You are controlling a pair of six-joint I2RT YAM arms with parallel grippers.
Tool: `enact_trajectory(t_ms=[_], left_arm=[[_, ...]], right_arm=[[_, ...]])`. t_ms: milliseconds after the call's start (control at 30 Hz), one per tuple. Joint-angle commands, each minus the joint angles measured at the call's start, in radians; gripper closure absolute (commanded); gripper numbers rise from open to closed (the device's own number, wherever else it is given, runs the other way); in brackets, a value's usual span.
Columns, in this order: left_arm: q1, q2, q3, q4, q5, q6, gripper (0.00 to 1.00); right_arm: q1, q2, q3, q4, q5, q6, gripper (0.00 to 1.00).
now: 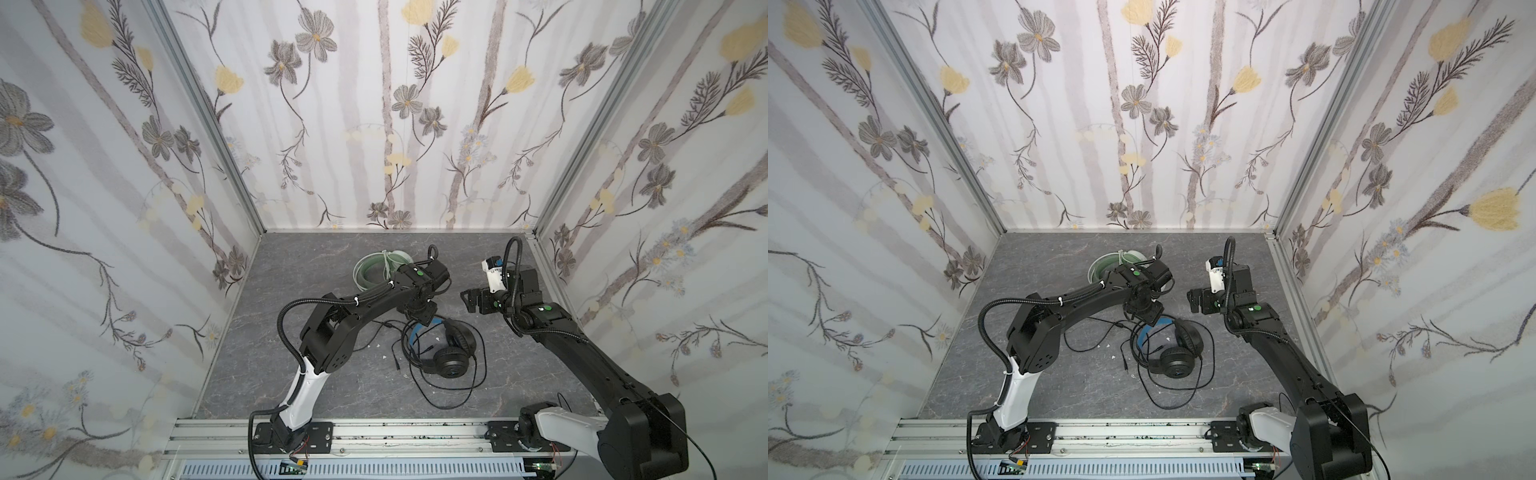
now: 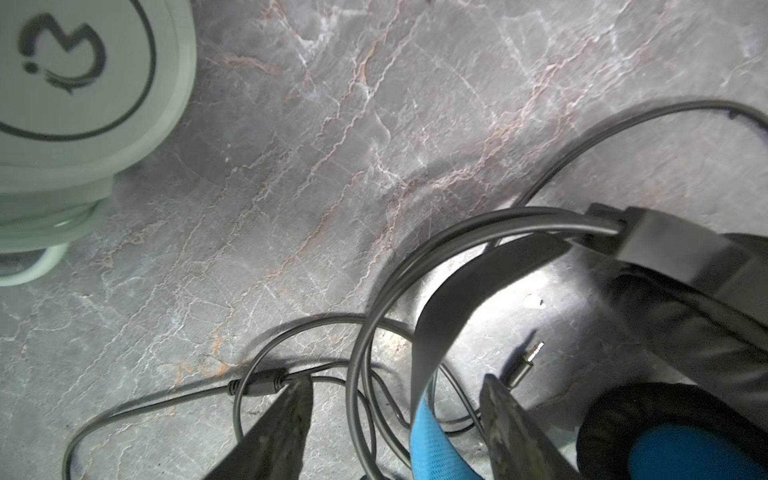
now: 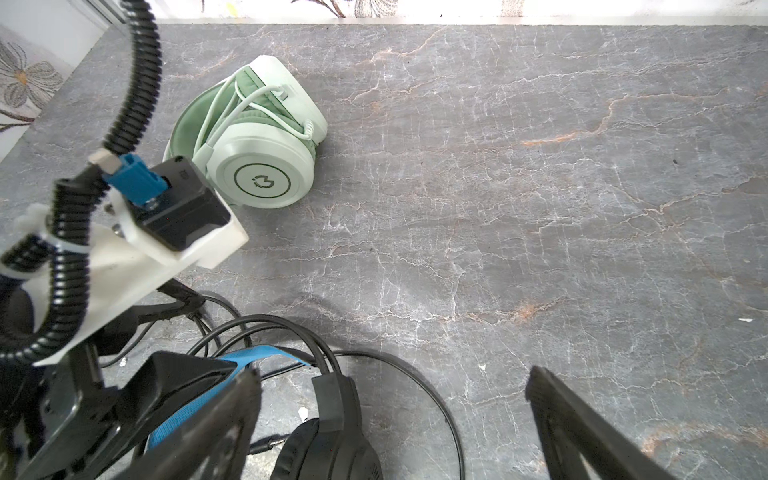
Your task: Wrap the headphones
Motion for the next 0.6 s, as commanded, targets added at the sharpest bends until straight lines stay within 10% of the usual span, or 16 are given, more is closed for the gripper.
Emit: enact_trajectory(t_ms=[0,567], left_arm=[[0.011,0.031,0.002,-0.007,0.027,0.022,0.32],[0.03,0.171,0.024,0.082,0.077,0.015,0.43]], right_arm=[[0.0,0.001,0.005,0.025,0.002,-0.007,0.0],[0.0,0.002,0.004,0.023,0.004,-0.007,0.0]])
